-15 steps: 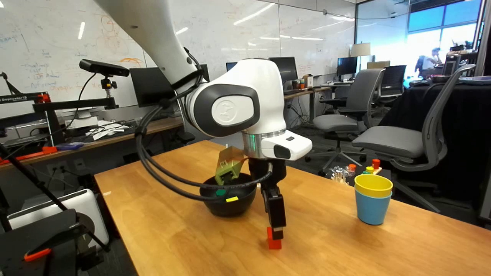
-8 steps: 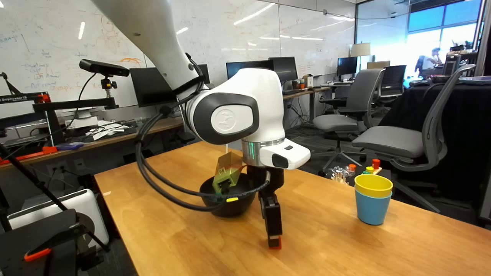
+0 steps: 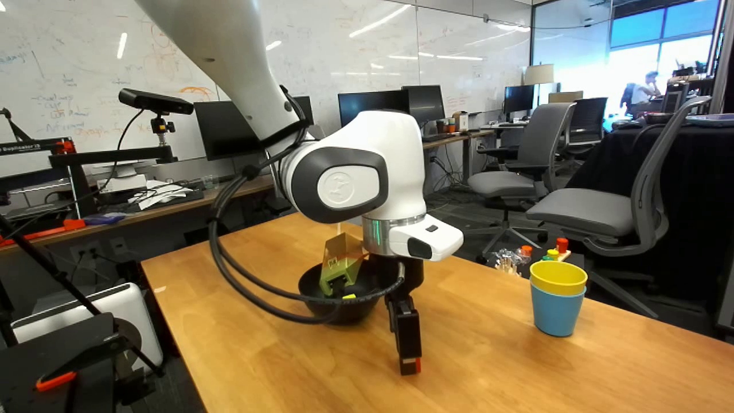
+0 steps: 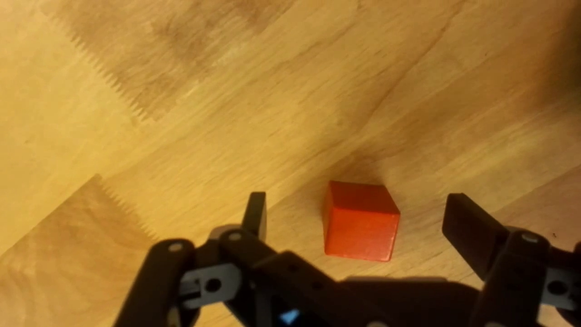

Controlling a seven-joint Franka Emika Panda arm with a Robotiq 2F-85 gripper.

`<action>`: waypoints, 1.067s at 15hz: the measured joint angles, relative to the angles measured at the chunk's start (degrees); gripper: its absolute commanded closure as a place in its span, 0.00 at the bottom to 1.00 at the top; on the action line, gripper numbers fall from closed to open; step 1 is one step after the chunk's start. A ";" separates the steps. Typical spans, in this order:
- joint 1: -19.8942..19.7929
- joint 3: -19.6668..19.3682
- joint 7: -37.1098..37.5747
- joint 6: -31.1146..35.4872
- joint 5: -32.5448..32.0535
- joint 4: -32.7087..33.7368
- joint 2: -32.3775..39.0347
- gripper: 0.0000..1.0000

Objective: Put the blocks inside the black bowl

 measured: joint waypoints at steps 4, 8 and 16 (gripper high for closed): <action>-0.09 0.25 -0.64 0.00 0.00 1.02 1.08 0.38; -0.12 0.32 -0.96 0.00 0.00 2.31 2.28 0.70; -0.01 0.89 -1.36 -0.55 0.00 3.57 3.16 0.87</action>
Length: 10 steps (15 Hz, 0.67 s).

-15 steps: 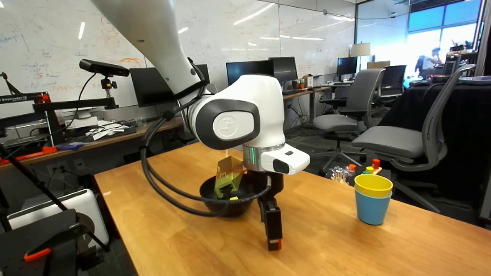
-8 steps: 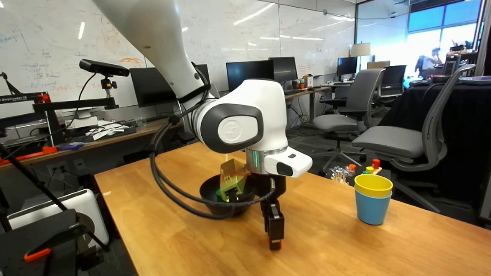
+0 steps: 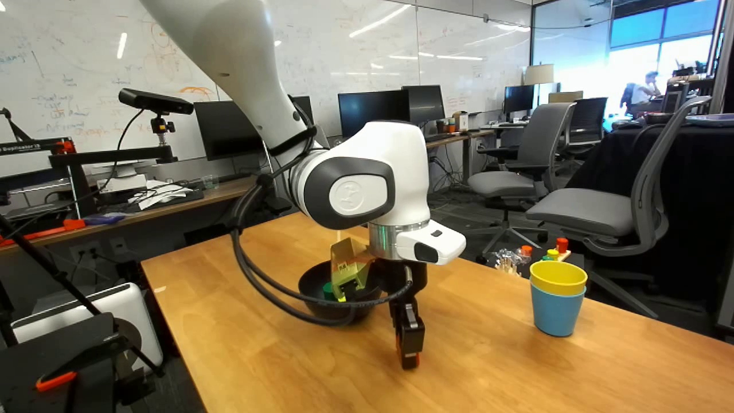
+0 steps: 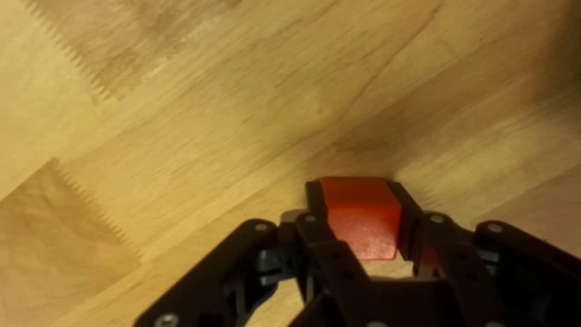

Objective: Put the blocks inside the black bowl

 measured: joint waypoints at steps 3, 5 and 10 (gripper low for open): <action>0.57 1.44 -0.77 -0.32 0.00 0.14 -0.40 0.87; 1.32 2.38 -1.34 -0.81 -0.03 0.15 -1.41 0.87; 3.16 2.35 -1.76 -2.37 -1.20 0.00 -6.42 0.87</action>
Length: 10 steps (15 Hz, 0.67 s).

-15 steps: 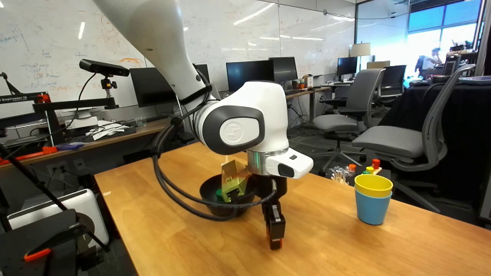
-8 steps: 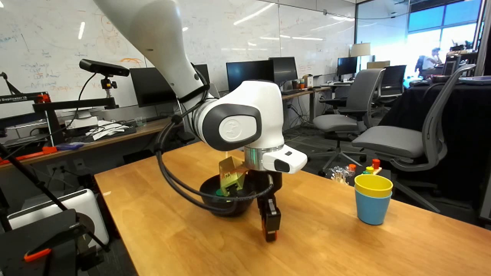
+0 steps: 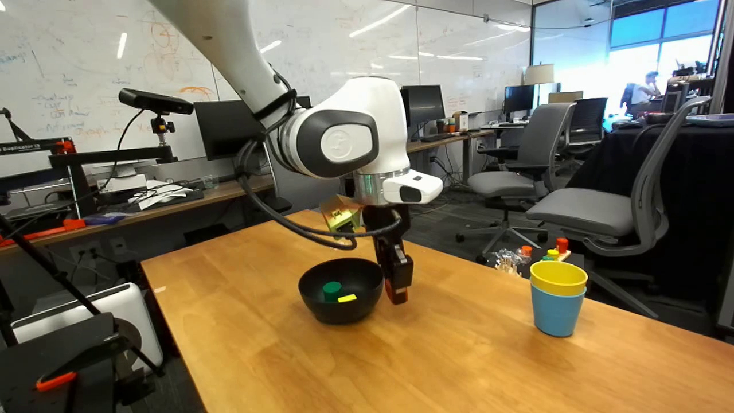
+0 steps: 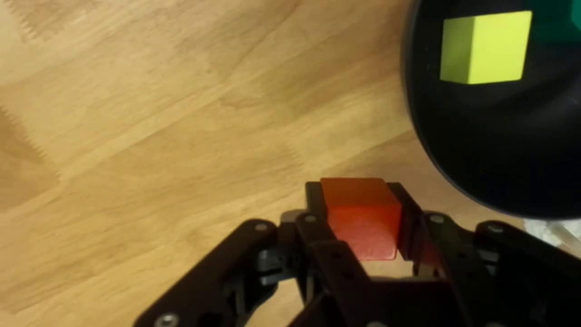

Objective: Put the blocks inside the black bowl

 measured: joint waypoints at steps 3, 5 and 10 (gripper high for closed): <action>-0.05 -0.01 -0.55 -1.11 -0.08 -0.37 -3.28 0.87; -0.18 1.01 -2.08 -2.08 0.19 -1.01 -5.21 0.87; -0.82 7.89 -8.83 -2.25 5.13 -4.64 -7.71 0.87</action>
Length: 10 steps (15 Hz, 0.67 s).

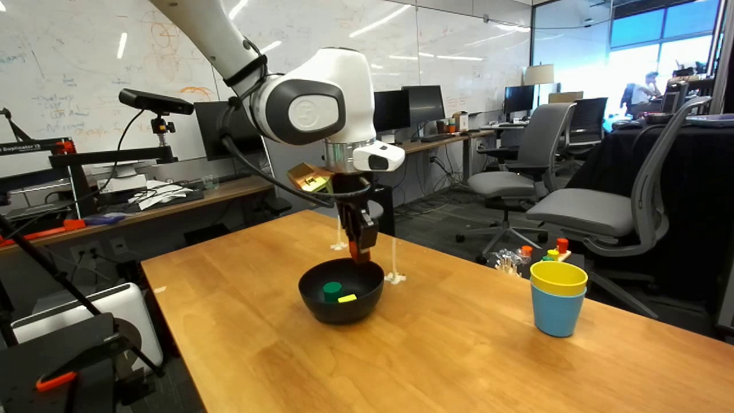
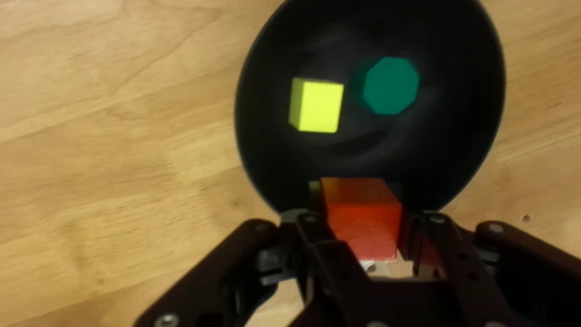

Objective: Put the blocks inside the black bowl

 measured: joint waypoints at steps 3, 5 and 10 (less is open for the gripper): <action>0.02 2.41 -2.00 -0.01 1.17 -1.98 0.85 0.87; 0.04 2.79 -2.54 0.00 1.17 -2.90 2.19 0.87; 0.01 2.70 -2.81 0.07 1.17 -3.17 5.20 0.87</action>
